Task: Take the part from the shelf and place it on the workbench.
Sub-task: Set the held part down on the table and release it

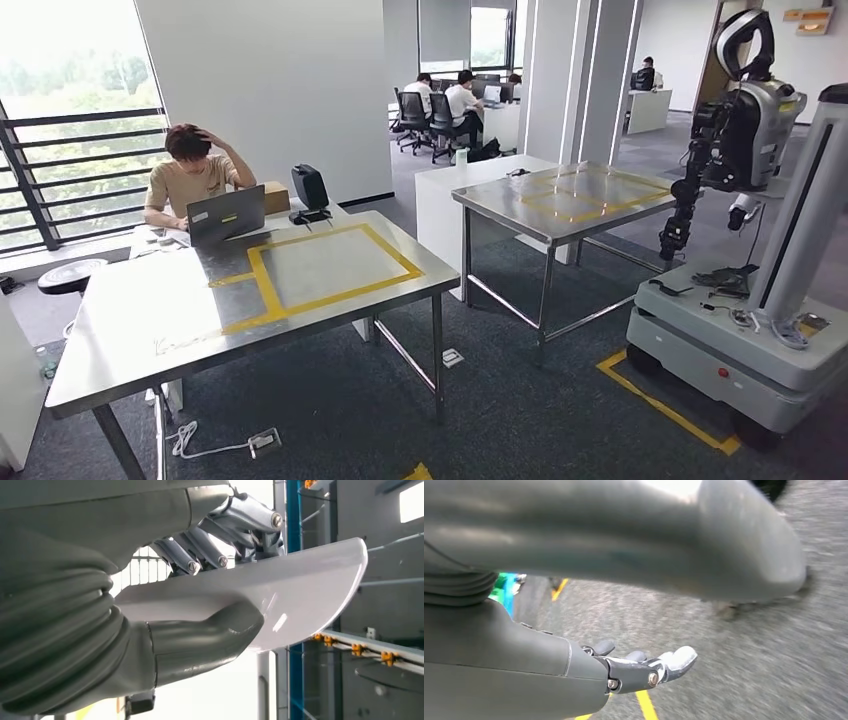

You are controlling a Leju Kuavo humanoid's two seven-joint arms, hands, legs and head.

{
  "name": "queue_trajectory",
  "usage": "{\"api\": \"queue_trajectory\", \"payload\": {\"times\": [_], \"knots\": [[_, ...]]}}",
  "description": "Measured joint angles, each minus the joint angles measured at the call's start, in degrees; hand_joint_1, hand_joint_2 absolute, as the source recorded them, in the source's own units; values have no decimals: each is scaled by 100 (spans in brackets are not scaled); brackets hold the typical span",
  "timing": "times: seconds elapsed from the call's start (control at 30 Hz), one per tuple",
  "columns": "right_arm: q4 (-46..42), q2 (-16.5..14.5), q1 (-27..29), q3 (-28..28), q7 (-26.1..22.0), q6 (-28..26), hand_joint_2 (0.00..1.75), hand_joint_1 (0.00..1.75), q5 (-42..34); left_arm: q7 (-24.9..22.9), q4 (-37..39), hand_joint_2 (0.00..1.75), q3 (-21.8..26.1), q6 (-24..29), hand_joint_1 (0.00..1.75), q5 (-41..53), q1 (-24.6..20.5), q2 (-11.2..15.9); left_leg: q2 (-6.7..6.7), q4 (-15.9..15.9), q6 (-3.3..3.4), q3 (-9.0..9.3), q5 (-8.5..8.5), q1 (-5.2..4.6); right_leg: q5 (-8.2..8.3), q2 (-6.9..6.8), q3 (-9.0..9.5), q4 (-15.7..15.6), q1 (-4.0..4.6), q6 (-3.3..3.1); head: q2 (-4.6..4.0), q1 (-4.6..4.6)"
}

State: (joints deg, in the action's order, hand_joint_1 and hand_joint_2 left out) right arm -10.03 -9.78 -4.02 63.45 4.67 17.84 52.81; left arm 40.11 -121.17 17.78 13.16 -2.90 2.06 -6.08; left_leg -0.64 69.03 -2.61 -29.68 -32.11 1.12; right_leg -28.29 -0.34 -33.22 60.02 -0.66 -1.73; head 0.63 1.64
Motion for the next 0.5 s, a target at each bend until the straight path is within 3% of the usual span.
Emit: {"api": "queue_trajectory", "payload": {"times": [0.03,0.1,0.13,0.17,0.2,0.3,0.33,0.4,0.43,0.47,0.5], "knots": [[-1,3,-3,0,2,-1,0,0,2,2,2,175,-1,5,175,15,4,2,9,319,-10,-299,-94,-2,-84,2,107,-11,0,-20,1,3],[-1,3,0,0,10,-2,0,0,6,1,8,175,-1,36,175,53,12,7,18,624,7,-834,-569,-4,-275,17,360,-40,2,-31,3,3],[-1,3,5,1,13,-2,0,0,9,1,10,175,-1,53,175,68,14,10,21,587,28,-1024,-782,-7,-380,29,504,-56,1,-26,3,3],[0,1,9,1,14,-2,0,0,11,1,11,175,-1,70,175,75,14,14,25,429,52,-1163,-839,-12,-490,43,660,-74,-1,-18,3,4],[1,-4,13,2,15,-2,0,0,14,1,12,175,-1,84,175,79,14,20,33,162,82,-1254,-610,-22,-602,51,808,-99,-3,-8,3,5],[4,-20,21,3,32,-1,0,0,19,0,23,175,-5,121,175,82,25,44,77,-685,166,-1354,883,-84,-924,78,1176,-203,18,51,-1,10],[4,-20,17,3,41,-1,0,0,20,-1,27,175,-11,131,175,82,29,55,74,-793,185,-1324,1121,-94,-969,83,1288,-233,37,86,-2,14],[2,-14,-9,4,54,-2,0,0,22,-4,26,175,-29,148,175,83,17,76,44,-823,240,-1145,1062,-80,-810,78,1331,-42,58,155,1,5],[2,-11,-18,4,54,-2,0,0,22,-1,25,175,-37,155,175,84,8,85,32,-859,276,-1028,991,-70,-618,72,1199,276,58,180,1,-1],[2,-8,-28,4,55,-2,0,0,21,1,25,175,-43,160,175,84,0,90,30,-894,313,-900,911,-64,-464,71,955,667,51,202,3,-13],[2,-8,-33,4,58,-2,0,0,21,1,25,175,-47,162,175,84,-2,95,27,-931,342,-769,817,-63,-422,69,650,1057,43,220,4,-20]]}}
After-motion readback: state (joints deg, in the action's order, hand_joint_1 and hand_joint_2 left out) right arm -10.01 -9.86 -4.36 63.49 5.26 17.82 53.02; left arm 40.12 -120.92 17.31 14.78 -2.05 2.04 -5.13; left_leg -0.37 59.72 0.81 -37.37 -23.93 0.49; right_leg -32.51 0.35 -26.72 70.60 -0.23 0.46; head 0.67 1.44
